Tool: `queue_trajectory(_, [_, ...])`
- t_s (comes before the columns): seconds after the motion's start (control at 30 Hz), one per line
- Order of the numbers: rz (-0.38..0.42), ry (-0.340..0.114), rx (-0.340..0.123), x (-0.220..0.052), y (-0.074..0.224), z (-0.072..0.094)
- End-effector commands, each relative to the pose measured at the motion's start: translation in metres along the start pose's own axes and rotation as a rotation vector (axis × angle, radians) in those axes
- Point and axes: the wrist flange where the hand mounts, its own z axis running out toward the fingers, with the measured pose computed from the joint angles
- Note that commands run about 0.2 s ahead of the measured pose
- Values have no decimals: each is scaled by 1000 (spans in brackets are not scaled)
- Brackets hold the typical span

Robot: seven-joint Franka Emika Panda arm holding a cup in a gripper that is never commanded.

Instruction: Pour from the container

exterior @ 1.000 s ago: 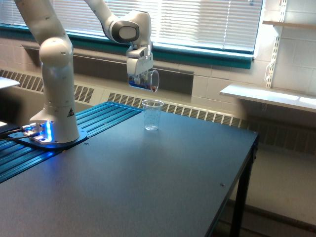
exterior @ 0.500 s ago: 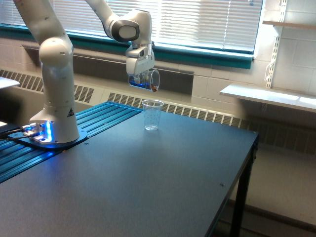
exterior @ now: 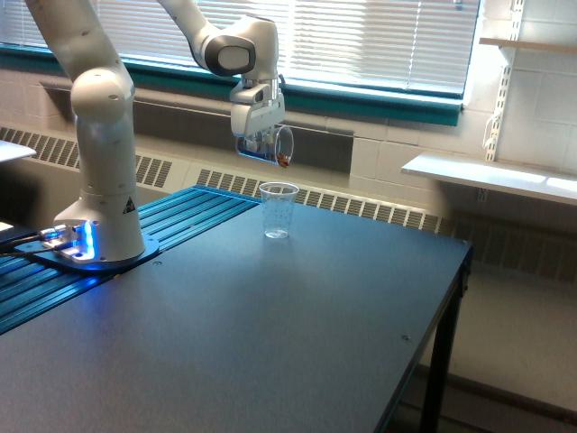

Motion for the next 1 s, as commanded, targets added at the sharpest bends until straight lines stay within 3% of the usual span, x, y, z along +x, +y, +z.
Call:
queue_trajectory(0.03, [39, -12, 18, -8, -7, -4])
queue_trajectory(1.0, [91, -15, 43, -17, -17, -2])
